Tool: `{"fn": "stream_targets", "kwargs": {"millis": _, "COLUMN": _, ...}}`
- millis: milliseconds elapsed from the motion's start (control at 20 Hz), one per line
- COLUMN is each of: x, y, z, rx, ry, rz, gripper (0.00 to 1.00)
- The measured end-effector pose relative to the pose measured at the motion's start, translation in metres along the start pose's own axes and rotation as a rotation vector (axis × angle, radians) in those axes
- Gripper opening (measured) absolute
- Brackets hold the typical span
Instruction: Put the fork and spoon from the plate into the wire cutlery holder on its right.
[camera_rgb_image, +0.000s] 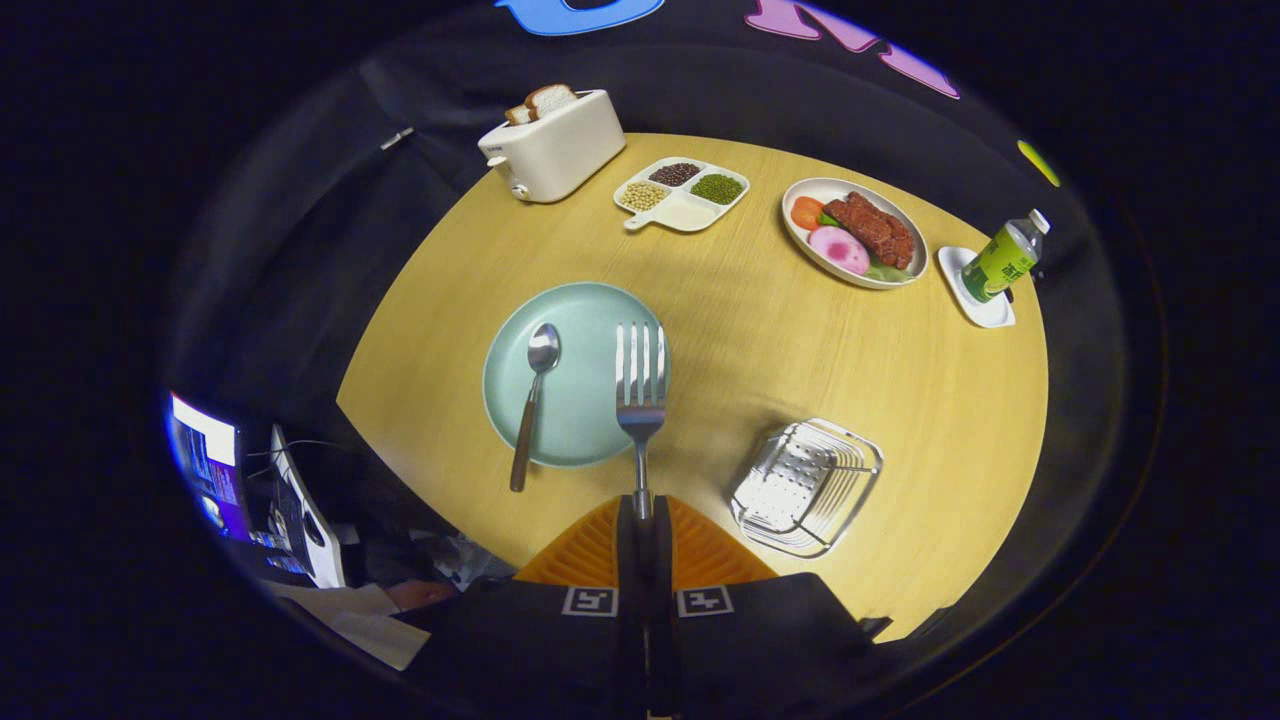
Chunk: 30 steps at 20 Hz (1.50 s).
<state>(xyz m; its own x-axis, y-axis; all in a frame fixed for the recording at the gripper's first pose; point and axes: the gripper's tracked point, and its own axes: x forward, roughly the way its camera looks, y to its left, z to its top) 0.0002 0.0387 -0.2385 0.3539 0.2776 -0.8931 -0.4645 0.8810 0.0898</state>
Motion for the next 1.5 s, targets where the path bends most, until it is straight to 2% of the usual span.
{"fn": "stream_targets", "kwargs": {"millis": 350, "x": -0.005, "y": -0.078, "z": -0.051, "rx": 0.047, "ry": 0.122, "rz": -0.059, "gripper": 0.07}}
{"fn": "stream_targets", "kwargs": {"millis": 750, "x": 0.017, "y": -0.085, "z": -0.067, "rx": 0.13, "ry": 0.266, "rz": -0.019, "gripper": 0.07}}
{"fn": "stream_targets", "kwargs": {"millis": 1100, "x": 0.023, "y": -0.091, "z": -0.057, "rx": 0.158, "ry": 0.266, "rz": -0.028, "gripper": 0.16}}
{"fn": "stream_targets", "kwargs": {"millis": 1150, "x": 0.022, "y": -0.091, "z": -0.054, "rx": 0.16, "ry": 0.253, "rz": -0.03, "gripper": 0.21}}
{"fn": "stream_targets", "kwargs": {"millis": 1250, "x": 0.019, "y": -0.092, "z": -0.049, "rx": 0.159, "ry": 0.228, "rz": -0.035, "gripper": 0.41}}
{"fn": "stream_targets", "kwargs": {"millis": 1300, "x": 0.017, "y": -0.09, "z": -0.047, "rx": 0.158, "ry": 0.214, "rz": -0.034, "gripper": 0.47}}
{"fn": "stream_targets", "kwargs": {"millis": 1350, "x": 0.014, "y": -0.09, "z": -0.044, "rx": 0.152, "ry": 0.197, "rz": -0.036, "gripper": 0.64}}
{"fn": "stream_targets", "kwargs": {"millis": 1450, "x": 0.007, "y": -0.086, "z": -0.038, "rx": 0.142, "ry": 0.151, "rz": -0.037, "gripper": 0.77}}
{"fn": "stream_targets", "kwargs": {"millis": 1500, "x": 0.005, "y": -0.087, "z": -0.033, "rx": 0.13, "ry": 0.121, "rz": -0.048, "gripper": 0.88}}
